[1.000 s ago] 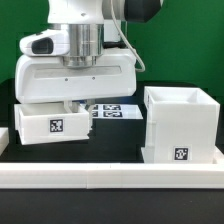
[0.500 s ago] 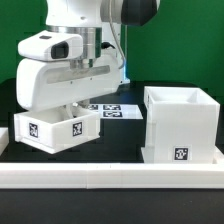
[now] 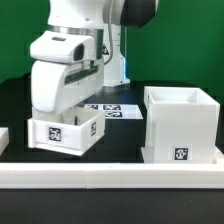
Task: Assemble drawer
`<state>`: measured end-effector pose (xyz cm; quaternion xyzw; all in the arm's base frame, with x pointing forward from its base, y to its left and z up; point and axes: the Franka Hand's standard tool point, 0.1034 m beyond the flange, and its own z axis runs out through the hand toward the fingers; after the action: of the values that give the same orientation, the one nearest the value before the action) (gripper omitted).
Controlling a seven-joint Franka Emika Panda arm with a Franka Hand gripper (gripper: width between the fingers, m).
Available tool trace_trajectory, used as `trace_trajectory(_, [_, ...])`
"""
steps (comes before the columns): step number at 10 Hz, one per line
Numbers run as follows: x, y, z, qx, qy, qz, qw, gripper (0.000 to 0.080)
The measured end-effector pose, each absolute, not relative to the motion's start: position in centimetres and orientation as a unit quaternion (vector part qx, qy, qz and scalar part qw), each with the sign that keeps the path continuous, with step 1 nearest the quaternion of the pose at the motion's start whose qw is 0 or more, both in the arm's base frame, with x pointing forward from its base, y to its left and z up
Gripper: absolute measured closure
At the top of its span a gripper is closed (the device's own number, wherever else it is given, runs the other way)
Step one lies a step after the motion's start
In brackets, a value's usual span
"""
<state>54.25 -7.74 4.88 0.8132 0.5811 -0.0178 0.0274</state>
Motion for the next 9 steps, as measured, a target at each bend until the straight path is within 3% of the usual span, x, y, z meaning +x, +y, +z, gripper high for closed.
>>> trace_trajectory(6, [53.7, -8.0, 4.5, 0.734, 0.678, -0.035, 0.028, 0.0758])
trace_trajectory(9, [53.4, -5.5, 3.8, 0.744, 0.667, -0.037, 0.019, 0.0758])
